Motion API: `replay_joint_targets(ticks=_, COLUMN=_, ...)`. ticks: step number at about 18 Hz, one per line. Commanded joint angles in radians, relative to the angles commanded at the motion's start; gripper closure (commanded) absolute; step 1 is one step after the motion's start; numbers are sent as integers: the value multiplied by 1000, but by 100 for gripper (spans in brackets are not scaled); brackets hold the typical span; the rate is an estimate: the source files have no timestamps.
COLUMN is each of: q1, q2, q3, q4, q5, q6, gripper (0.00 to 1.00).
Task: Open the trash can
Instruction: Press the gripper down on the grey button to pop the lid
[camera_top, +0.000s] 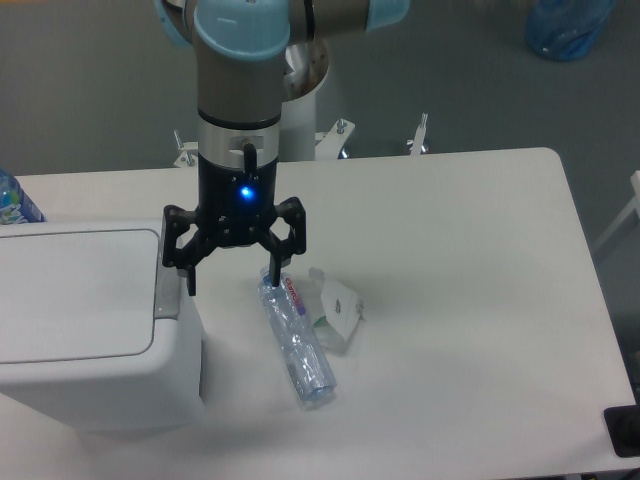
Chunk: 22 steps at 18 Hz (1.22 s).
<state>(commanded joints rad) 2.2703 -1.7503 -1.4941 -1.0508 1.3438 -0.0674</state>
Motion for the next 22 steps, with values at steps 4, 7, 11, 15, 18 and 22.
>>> replay_joint_targets(ticks=4, q1=-17, q2=-3, q3=0, q4=0, q5=3, q6=0, gripper=0)
replay_joint_targets(ticks=7, q1=-17, q2=-3, q3=-2, q4=0, q5=2, q6=0, gripper=0)
replay_joint_targets(ticks=11, q1=-18, q2=-2, q3=-6, q4=0, q5=3, q6=0, gripper=0)
replay_joint_targets(ticks=15, q1=-18, q2=-5, q3=-8, q4=0, q5=3, q6=0, gripper=0)
replay_joint_targets(ticks=18, q1=-18, q2=-8, q3=-8, q4=0, q5=3, q6=-2, gripper=0)
replay_joint_targets(ticks=22, q1=-20, q2=-9, q3=-8, q4=0, q5=3, q6=-2, gripper=0)
